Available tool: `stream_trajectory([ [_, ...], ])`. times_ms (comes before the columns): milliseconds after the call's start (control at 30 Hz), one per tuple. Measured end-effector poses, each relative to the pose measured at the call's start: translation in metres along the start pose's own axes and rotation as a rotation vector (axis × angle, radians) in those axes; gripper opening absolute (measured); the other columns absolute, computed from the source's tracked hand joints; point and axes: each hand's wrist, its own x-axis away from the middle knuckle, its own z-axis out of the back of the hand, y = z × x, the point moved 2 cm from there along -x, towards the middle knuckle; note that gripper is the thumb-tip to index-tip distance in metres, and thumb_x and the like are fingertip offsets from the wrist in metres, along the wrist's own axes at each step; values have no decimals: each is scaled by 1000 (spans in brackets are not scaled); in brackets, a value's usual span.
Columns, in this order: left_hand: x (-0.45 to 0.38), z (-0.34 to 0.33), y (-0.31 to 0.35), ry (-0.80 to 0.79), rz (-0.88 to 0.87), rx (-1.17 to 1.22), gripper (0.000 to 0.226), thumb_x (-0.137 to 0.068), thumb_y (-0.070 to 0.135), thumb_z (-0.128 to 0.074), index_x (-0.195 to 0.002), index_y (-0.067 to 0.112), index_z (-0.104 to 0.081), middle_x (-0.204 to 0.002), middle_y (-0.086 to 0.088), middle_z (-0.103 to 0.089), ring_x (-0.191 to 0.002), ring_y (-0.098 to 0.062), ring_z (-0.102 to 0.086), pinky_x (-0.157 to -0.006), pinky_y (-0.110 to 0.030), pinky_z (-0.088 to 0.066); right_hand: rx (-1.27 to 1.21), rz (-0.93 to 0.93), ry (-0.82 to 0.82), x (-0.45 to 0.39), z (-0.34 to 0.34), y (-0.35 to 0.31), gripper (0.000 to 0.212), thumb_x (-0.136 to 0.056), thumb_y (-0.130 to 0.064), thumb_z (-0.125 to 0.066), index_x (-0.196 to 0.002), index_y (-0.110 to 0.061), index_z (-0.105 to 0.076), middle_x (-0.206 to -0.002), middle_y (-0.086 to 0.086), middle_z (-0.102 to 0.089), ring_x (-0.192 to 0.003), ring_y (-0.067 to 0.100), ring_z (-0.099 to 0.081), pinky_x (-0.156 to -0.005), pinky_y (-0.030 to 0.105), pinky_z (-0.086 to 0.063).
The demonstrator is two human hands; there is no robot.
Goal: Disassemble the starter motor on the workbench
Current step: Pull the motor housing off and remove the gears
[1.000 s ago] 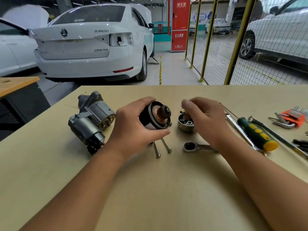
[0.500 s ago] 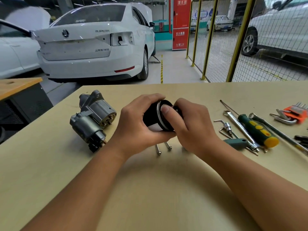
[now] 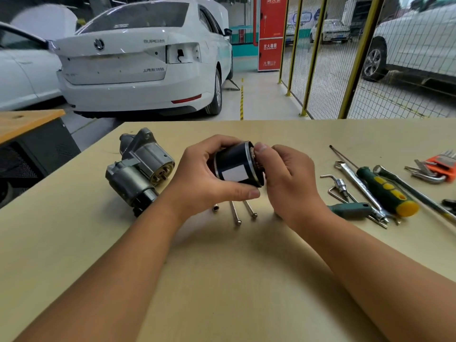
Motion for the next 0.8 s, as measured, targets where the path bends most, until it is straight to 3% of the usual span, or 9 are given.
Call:
stream_trajectory([
  [133,0,1,1,-22,11,35,74,-50,16,-101,-117,11,-71,-107,-11,-76,-102,-29,-74,-85,-29,-61,-31,-16,9,0,0,0,50,-91,-45,-52,-59,-6,-48,-52,-8,-36,-53,10,-33,-48,27,-27],
  [333,-2,4,0,-52,35,37,74,-51,29,-101,-117,16,-72,-107,-7,-76,-100,-24,-75,-85,-33,-62,-65,-34,2,-2,1,-4,55,-94,-40,-55,-66,7,-54,-58,5,-40,-55,14,-37,-50,32,-30],
  [467,-5,6,-1,-71,38,40,75,-51,27,-102,-119,13,-71,-108,-7,-75,-101,-25,-75,-86,-38,-62,-84,-50,16,-3,1,-6,52,-98,-35,-57,-60,0,-53,-53,-1,-37,-52,11,-34,-47,26,-29],
  [567,-4,10,1,-73,9,-11,74,-51,20,-103,-118,15,-72,-107,-1,-75,-100,-17,-74,-83,-28,-61,-104,-97,81,-3,0,-5,52,-96,-37,-59,-51,-12,-50,-48,-9,-36,-47,7,-32,-44,20,-28],
  [700,-5,9,3,-60,-15,-4,73,-51,20,-102,-118,18,-72,-108,-1,-75,-101,-17,-74,-83,-26,-60,-118,-136,119,-6,1,-8,55,-89,-45,-59,-61,2,-55,-54,3,-39,-51,13,-35,-49,34,-30],
  [800,-5,9,2,-82,26,53,68,-54,20,-100,-116,15,-73,-105,-6,-75,-97,-18,-75,-81,-29,-61,-150,-147,105,-6,3,-8,53,-86,-46,-59,-57,-2,-53,-53,4,-40,-51,16,-36,-52,39,-31],
])
